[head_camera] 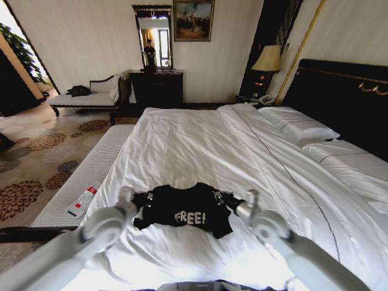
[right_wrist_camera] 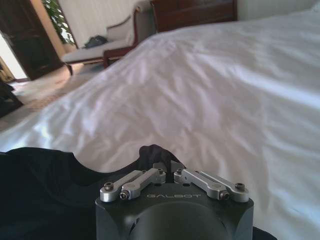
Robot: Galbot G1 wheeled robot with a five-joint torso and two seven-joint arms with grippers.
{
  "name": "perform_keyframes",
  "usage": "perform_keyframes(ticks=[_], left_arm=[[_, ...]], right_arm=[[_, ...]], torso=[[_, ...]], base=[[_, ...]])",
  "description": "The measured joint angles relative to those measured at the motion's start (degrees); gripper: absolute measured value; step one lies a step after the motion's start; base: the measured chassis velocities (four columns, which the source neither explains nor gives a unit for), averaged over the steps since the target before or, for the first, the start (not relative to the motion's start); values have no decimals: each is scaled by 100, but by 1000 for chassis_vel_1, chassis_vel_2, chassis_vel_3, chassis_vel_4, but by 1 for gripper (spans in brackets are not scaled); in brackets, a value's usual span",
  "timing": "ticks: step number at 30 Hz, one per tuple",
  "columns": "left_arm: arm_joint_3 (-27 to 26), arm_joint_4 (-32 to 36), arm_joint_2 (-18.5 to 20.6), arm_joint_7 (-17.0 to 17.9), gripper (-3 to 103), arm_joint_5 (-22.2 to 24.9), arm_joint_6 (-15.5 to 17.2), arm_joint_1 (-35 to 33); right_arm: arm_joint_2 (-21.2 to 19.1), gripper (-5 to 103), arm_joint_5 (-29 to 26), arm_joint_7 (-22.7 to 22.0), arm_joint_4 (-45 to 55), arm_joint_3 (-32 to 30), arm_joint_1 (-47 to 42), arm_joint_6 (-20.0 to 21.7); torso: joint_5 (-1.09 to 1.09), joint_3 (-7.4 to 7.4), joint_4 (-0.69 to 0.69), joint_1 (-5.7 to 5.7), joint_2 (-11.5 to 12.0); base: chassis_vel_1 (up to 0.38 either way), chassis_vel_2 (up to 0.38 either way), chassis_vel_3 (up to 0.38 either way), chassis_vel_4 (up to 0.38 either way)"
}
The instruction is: Fold the clothes on the bed.
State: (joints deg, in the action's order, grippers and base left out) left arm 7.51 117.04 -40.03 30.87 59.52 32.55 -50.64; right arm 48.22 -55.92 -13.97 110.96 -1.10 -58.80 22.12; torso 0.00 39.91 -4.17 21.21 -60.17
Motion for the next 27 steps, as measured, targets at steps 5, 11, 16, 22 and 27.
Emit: perform_keyframes(ticks=[5, 11, 16, 22, 27], left_arm=[[604, -1251, -812, -303, 1, -513, -289, 875], [879, -2642, -1710, -675, 1, -920, -652, 1704], [954, -3422, -2209, -837, 1, -1088, -928, 2287], [933, -4622, -2733, -1121, 1, -1443, -1245, 2882], [985, -5184, -3023, -1261, 1, -1663, -1436, 2983]], right_arm=[[238, 2, 69, 73, -834, 244, 543, -207], [501, 2, 166, 214, -1862, 309, 1200, -470], [768, 2, 209, 311, -2638, 388, 1812, -634], [1105, 2, 258, 455, -3499, 473, 2375, -807], [1254, 2, 398, 562, -3880, 592, 2488, -947]], torso=[[2, 0, -3, 0, 0], [0, 0, -3, 1, 0], [1, 0, -3, 0, 0], [2, -1, -1, 1, 0], [1, -1, -1, 0, 0]], base=[[0, 0, 0, 0], [0, 0, 0, 0], [0, 0, 0, 0], [0, 0, 0, 0], [0, 0, 0, 0]])
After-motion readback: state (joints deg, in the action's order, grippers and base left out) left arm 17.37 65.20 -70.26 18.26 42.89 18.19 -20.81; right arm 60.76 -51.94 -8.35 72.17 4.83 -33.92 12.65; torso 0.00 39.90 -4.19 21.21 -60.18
